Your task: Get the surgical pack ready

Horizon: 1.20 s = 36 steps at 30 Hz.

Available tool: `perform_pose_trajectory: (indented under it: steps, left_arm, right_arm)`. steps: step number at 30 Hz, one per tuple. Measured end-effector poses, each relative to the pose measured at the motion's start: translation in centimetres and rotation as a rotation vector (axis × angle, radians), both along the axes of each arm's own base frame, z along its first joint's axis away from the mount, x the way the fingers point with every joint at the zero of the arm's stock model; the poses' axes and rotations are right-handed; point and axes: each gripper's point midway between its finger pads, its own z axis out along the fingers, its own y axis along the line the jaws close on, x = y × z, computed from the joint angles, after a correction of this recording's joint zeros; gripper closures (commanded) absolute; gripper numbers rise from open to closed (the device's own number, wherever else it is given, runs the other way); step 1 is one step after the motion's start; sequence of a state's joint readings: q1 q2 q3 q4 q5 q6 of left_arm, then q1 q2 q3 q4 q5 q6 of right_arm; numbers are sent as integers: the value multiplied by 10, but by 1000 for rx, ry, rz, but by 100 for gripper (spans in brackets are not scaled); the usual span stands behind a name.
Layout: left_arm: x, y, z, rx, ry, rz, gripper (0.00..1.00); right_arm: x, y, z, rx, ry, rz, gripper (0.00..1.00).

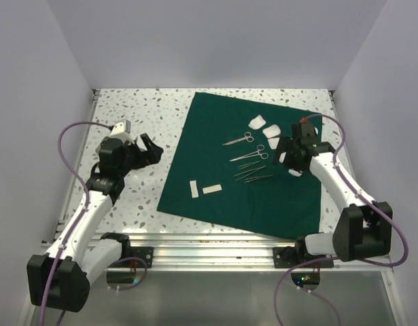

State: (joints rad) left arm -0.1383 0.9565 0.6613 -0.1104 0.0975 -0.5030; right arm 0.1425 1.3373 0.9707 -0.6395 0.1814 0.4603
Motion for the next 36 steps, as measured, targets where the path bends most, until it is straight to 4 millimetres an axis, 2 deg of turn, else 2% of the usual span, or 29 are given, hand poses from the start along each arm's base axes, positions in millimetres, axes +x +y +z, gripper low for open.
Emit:
perform_pose_trajectory:
  steps: [4,7,10,12,13,15,18,21,23,24,29,36]
  left_arm:
    - [-22,-16,-7,2,53,-132,0]
    - [-30,-25,-9,3,63,-206,3]
    - [-36,-33,-18,-6,111,-265,5]
    - [-40,-37,-23,-22,141,-294,5]
    - [-41,-40,-24,-31,156,-310,5]
    - [-41,-44,-26,-45,177,-331,10]
    - [-43,-48,-28,-58,194,-349,14]
    - [-44,-51,-30,-74,208,-365,14]
    - [-45,-52,-31,-79,213,-372,15]
    - [-45,-52,-31,-81,215,-374,17]
    - [-45,-53,-33,-88,225,-376,23]
    - [-46,-56,-39,-107,255,-380,24]
  right_arm:
    - [-3,-8,17,33,37,-29,16]
    - [-6,-21,10,112,79,-84,26]
    - [-15,-39,-9,202,135,-185,25]
    - [-24,-43,-16,237,169,-219,23]
    - [-25,-42,-18,256,177,-223,15]
    - [-25,-41,-22,288,185,-233,11]
    - [-27,-47,-32,342,207,-265,15]
    - [-26,-58,-44,384,233,-312,26]
    - [-24,-62,-50,418,240,-329,44]
    - [-22,-63,-52,437,239,-333,47]
    - [-10,-60,-58,496,227,-328,50]
    - [3,-65,-60,522,185,-339,56]
